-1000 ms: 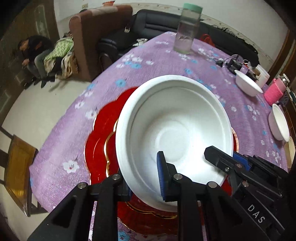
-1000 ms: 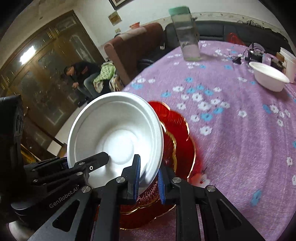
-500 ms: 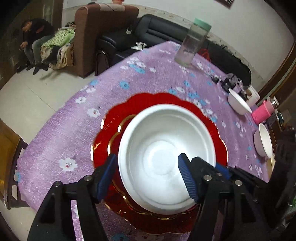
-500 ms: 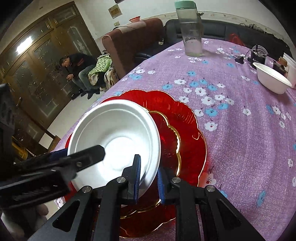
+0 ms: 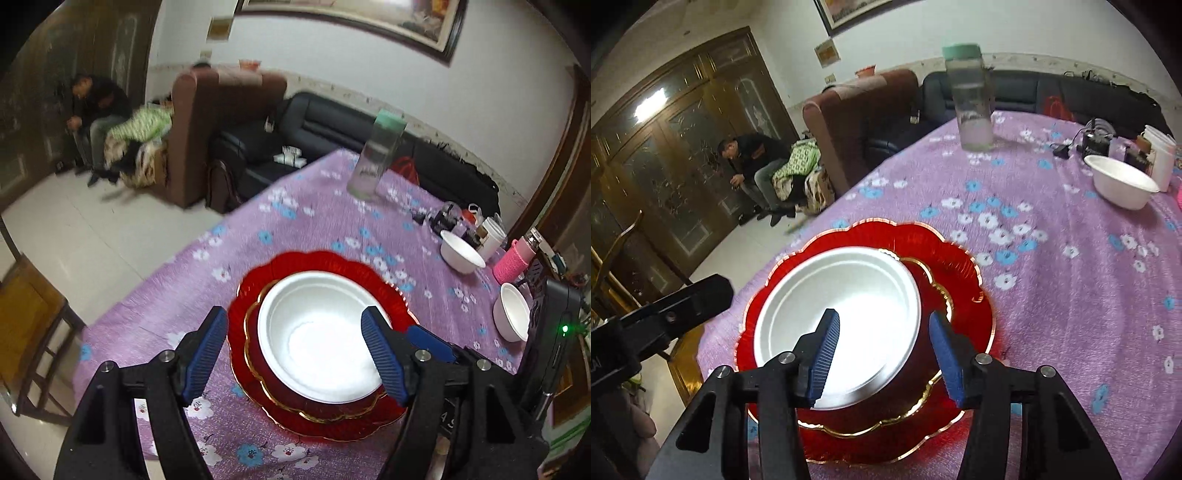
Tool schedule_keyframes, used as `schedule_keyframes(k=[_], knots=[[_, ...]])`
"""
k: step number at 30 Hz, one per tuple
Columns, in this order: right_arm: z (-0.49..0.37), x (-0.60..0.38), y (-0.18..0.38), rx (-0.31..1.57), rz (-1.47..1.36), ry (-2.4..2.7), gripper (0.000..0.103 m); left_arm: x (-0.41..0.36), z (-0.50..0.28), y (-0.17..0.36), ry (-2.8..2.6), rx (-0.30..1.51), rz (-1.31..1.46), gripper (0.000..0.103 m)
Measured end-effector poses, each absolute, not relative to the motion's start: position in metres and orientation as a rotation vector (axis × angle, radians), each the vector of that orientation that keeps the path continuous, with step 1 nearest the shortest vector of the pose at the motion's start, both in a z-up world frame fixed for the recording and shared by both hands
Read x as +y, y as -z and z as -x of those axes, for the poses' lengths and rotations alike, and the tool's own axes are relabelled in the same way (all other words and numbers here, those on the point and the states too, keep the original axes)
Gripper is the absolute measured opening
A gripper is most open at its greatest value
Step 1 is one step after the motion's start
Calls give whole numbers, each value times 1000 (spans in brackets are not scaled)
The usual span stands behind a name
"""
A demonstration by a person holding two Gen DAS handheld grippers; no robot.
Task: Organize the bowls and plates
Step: 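Open both grippers and move them toward the cream plastic bowl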
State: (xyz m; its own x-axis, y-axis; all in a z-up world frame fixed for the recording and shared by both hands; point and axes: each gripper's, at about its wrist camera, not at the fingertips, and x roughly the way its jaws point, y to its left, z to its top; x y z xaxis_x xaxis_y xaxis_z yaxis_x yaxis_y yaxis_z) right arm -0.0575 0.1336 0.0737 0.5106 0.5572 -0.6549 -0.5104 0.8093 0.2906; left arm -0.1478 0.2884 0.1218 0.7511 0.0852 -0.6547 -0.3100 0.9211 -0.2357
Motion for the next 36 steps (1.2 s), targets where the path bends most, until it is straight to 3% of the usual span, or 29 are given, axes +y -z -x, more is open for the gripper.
schedule_keyframes(k=[5,9,13,22,36], knots=[[79,109,-91,715,-29,-606,58,256,165,-144,-277,544,209,87],[99,77,-102,580,8,-524,70,227,168,-153,-268,484,151,96],[108,28,-100,500,-24,-410,81,192,151,-147,-147,573,112,96],[105,-129,-65,657,-127,-168,81,112,127,-129,77,696,49,96],[117,-342,-61,676,-385,279,81,40,112,-98,200,819,-35,96]])
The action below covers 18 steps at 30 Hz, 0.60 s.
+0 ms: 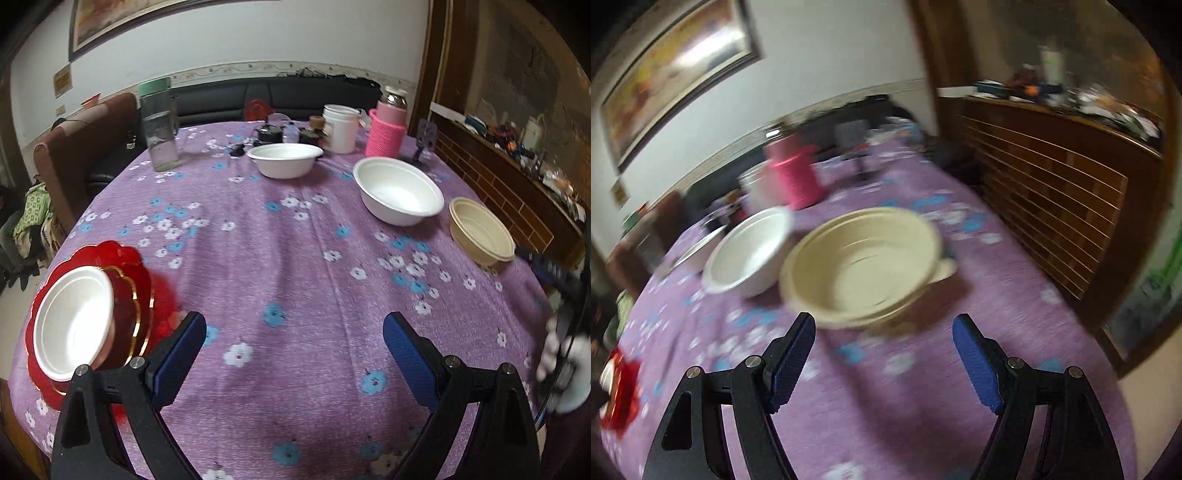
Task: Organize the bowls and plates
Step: 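Open both grippers and move them toward the cream plastic bowl, then grasp the rim of the cream plastic bowl with both grippers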
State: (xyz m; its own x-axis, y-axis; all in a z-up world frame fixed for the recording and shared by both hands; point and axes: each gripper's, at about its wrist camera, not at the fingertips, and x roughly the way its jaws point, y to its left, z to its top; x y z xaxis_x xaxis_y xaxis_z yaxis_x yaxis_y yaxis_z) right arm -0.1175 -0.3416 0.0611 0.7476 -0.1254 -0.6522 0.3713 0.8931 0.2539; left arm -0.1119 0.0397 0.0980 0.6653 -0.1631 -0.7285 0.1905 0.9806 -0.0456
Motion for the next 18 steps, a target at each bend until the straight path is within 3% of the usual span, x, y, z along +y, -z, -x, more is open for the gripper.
schedule_keyframes(k=[15,17,18], knots=[[33,-379,-41,823,-429,298,76,30,111,-90,199,859,-44,96],[25,-379,-32,853,-430,287,66,32,111,-90,193,859,-36,96],[22,-378,-28,871,-442,269,52,33,111,-89,192,860,-33,96]])
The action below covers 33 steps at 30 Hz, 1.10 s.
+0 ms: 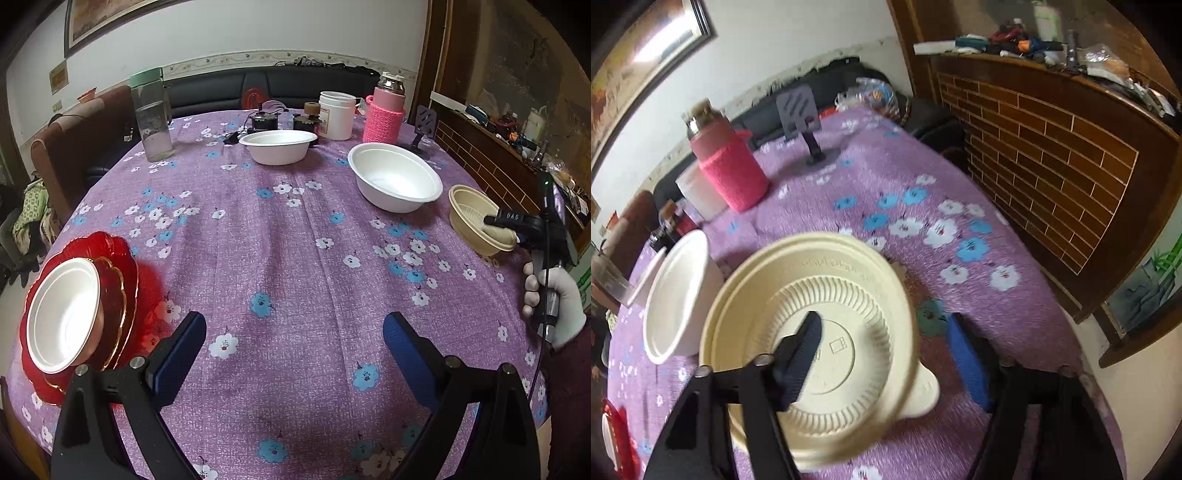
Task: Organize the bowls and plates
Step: 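Grasp the rim of the cream plastic bowl with both grippers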
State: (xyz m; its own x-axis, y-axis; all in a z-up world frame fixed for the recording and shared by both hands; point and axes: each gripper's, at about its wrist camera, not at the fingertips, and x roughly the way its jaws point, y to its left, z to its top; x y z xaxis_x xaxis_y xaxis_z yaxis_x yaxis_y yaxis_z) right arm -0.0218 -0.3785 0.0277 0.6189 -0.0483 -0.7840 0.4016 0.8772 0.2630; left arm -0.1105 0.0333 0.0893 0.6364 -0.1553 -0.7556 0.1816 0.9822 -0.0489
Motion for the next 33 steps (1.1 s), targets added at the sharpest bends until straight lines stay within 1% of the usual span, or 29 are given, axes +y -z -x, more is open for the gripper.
schedule_keyframes(k=[1,2,4,7,10,13,18,23,26,27,29,30,31,32,33], knots=[[21,-379,-24,888,-458,251,35,35,110,-89,193,862,-29,96],[22,-379,-22,896,-475,229,26,36,110,-88,192,863,-26,96],[28,-376,-23,900,-505,173,19,40,109,-87,191,866,-17,96],[34,-365,-22,935,-520,93,17,48,105,-84,189,879,8,96],[42,-342,-22,974,-480,14,17,56,100,-82,186,890,48,96],[49,-313,-21,1011,-474,-96,16,61,94,-79,192,906,86,96],[55,-246,-21,1056,-383,-255,16,62,84,-73,239,936,165,96],[59,-190,-23,1062,-270,-331,17,57,74,-65,255,946,185,96],[62,-168,-22,1065,-249,-380,17,53,67,-56,250,973,188,96],[64,-163,-22,1064,-242,-389,17,51,65,-53,255,982,185,94],[66,-156,-23,1048,-213,-381,17,48,63,-48,249,986,172,76],[67,-153,-23,1041,-203,-375,17,47,61,-45,253,1000,168,57],[69,-154,-23,1037,-204,-372,19,47,59,-42,262,1016,173,45],[72,-155,-23,1030,-215,-367,20,47,58,-39,267,1031,183,42],[74,-157,-24,1025,-227,-363,24,49,57,-37,264,1036,188,42]])
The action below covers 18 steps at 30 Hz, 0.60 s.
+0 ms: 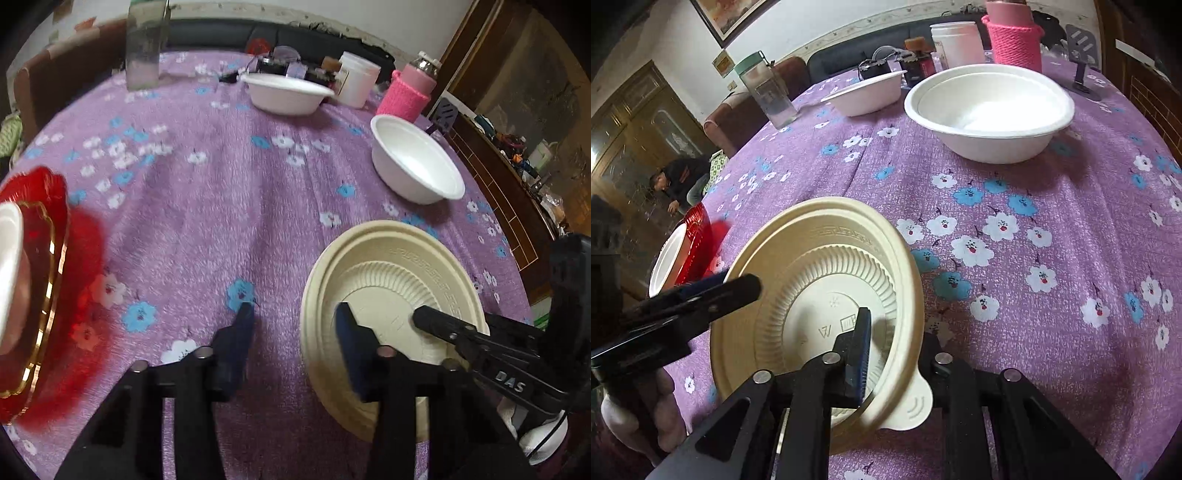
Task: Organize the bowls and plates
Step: 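Grasp the rim of the cream plastic bowl with both grippers, then carry the cream bowl onto the white bowl on the red stack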
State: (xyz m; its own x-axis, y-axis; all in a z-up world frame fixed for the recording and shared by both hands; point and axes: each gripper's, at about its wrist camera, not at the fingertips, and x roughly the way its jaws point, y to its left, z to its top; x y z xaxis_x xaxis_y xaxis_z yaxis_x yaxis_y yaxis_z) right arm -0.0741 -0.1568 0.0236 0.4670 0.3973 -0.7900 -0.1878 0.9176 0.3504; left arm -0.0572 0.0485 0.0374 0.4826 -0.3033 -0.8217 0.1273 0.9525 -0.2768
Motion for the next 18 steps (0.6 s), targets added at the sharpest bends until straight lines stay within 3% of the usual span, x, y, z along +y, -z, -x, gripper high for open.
schedule_keyframes(k=[2,14,15,16,18], knots=[[79,-159,-24,1015,-234,-355,29,49,57,-35,256,1034,187,42],[96,-166,-27,986,-268,-324,30,25,69,-28,274,1028,99,50],[97,-166,-27,986,-271,-324,30,24,70,-29,275,1029,91,48],[98,-167,-27,987,-274,-323,30,24,71,-29,278,1028,88,33],[99,-166,-28,984,-281,-333,29,24,72,-29,308,1039,92,16]])
